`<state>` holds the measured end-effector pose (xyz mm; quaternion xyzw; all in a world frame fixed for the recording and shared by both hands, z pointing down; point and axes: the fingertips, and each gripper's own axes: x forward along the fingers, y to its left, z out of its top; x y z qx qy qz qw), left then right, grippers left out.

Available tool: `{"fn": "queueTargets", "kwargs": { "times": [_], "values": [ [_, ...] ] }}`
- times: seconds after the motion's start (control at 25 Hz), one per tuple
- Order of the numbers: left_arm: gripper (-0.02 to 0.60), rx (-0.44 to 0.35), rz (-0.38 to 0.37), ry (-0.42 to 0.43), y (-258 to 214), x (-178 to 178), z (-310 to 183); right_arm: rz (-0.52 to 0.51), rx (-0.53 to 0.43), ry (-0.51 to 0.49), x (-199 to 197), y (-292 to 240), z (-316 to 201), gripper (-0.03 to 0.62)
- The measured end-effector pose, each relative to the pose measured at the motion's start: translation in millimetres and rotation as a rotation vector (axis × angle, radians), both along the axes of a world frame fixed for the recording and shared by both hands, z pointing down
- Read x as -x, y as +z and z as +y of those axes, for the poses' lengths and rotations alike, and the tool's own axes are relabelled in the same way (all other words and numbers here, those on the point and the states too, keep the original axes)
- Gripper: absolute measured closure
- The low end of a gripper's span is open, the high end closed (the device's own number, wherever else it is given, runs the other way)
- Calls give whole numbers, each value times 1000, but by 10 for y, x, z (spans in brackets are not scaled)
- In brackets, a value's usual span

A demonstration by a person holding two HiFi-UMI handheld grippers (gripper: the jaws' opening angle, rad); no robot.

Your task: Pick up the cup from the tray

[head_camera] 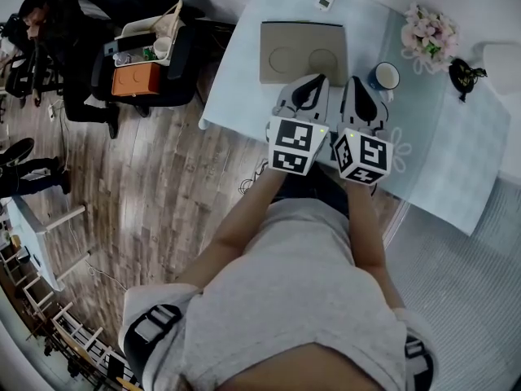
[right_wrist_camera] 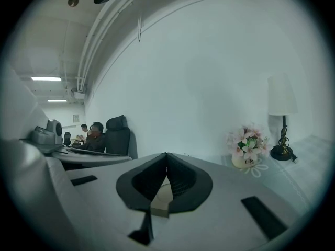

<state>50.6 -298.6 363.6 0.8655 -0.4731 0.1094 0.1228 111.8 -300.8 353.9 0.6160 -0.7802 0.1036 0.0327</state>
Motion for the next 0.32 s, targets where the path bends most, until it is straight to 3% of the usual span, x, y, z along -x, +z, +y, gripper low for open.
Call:
{"fn": "queueTargets", "kwargs": {
  "times": [0.32],
  "values": [
    [577,12,-12,3,39,-4,-11,2,8,-3,4,5,-14,587]
  ]
}}
